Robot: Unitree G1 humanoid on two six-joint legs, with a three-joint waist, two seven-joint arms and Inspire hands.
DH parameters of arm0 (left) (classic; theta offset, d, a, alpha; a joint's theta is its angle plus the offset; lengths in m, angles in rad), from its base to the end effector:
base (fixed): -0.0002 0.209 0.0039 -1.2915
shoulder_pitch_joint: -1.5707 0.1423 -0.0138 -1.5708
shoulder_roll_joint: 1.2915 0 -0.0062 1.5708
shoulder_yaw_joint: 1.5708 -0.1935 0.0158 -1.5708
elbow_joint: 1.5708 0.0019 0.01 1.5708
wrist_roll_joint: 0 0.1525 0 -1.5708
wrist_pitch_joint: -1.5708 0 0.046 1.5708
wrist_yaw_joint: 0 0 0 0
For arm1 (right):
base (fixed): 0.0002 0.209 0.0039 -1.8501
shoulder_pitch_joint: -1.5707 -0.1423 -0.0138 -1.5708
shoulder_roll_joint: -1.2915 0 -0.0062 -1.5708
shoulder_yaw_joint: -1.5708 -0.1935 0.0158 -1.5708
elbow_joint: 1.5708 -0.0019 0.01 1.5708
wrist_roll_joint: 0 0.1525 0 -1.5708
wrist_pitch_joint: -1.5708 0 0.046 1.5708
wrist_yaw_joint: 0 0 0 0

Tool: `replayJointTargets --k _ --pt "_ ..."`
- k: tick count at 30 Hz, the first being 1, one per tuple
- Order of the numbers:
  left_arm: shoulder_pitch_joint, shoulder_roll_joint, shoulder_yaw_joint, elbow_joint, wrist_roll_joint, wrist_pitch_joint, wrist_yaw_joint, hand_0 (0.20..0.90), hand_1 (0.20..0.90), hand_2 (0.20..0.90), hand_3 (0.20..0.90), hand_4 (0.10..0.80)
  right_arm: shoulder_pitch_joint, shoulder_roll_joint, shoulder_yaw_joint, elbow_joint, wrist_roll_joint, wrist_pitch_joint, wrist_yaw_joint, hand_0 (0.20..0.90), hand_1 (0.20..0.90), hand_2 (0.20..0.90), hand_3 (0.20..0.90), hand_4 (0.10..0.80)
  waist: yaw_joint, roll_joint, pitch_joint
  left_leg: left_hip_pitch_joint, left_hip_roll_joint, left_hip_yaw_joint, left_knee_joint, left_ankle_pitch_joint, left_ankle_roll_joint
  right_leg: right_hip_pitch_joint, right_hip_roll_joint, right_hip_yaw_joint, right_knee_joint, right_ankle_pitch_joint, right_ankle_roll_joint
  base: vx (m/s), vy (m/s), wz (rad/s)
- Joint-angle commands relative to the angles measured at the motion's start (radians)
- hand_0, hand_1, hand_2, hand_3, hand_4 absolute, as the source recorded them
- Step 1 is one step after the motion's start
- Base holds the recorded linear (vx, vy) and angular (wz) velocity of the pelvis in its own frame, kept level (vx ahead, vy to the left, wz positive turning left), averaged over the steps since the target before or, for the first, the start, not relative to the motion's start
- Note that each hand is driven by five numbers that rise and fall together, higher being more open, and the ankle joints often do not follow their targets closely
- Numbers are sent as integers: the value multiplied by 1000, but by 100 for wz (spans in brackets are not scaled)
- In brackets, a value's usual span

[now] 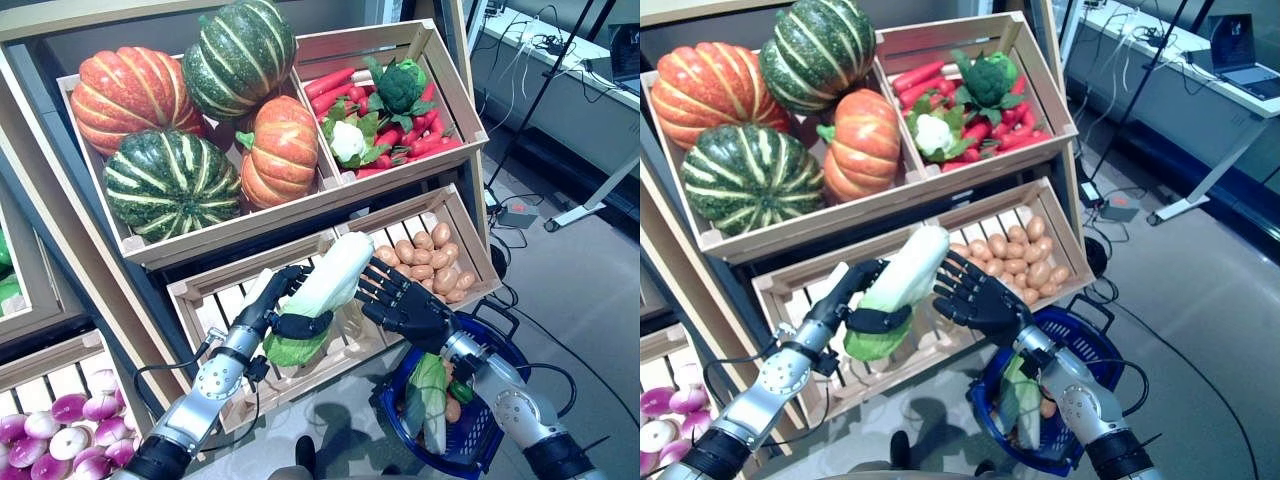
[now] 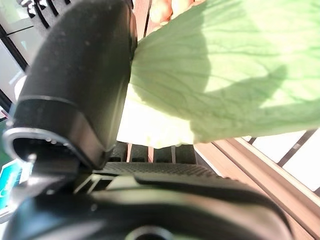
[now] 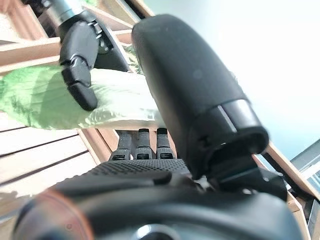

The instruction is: Put vegetables into the basket

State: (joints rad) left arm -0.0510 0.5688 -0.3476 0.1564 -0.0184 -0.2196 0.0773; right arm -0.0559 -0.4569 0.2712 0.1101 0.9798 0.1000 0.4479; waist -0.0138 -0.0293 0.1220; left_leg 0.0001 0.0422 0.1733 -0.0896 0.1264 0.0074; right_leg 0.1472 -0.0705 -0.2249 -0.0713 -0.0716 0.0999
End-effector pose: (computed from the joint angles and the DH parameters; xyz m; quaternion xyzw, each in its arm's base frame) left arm 0.2151 0.2048 0.0218 0.2664 -0.0157 -0.1361 0.9541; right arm 0.2207 -0.1909 0.0188 0.2695 0.0965 0.3015 0.9095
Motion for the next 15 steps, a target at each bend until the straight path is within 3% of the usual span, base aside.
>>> replayJointTargets --k 1,7,12,15 --pt "-194 -17 -101 -80 -3 -94 -66 300 300 300 300 400 -171 62 46 -106 -1 -122 4 900 900 900 900 800 -1 -8 -52 107 26 1 7 -159 -42 -50 -24 15 1 72 27 0 0 0" --pt "-198 -19 -118 -80 15 -81 -44 300 300 300 300 400 -178 67 50 -104 -45 -134 -67 900 900 900 900 800 -2 -6 -51 109 26 2 6 -159 -41 -50 -23 19 2 73 28 0 0 0" --pt "-195 -21 -121 -80 32 -49 9 300 300 300 300 400 -164 87 46 -75 -38 -156 -238 900 900 900 900 800 -6 -3 -51 111 28 4 3 -157 -40 -51 -23 23 0 77 30 0 0 0" --pt "-188 -24 -114 -83 39 -46 26 300 300 300 300 400 -150 104 39 -76 -37 -163 -276 900 900 900 900 800 -10 0 -47 110 29 6 3 -154 -40 -55 -23 28 2 78 29 -6 4 -2"
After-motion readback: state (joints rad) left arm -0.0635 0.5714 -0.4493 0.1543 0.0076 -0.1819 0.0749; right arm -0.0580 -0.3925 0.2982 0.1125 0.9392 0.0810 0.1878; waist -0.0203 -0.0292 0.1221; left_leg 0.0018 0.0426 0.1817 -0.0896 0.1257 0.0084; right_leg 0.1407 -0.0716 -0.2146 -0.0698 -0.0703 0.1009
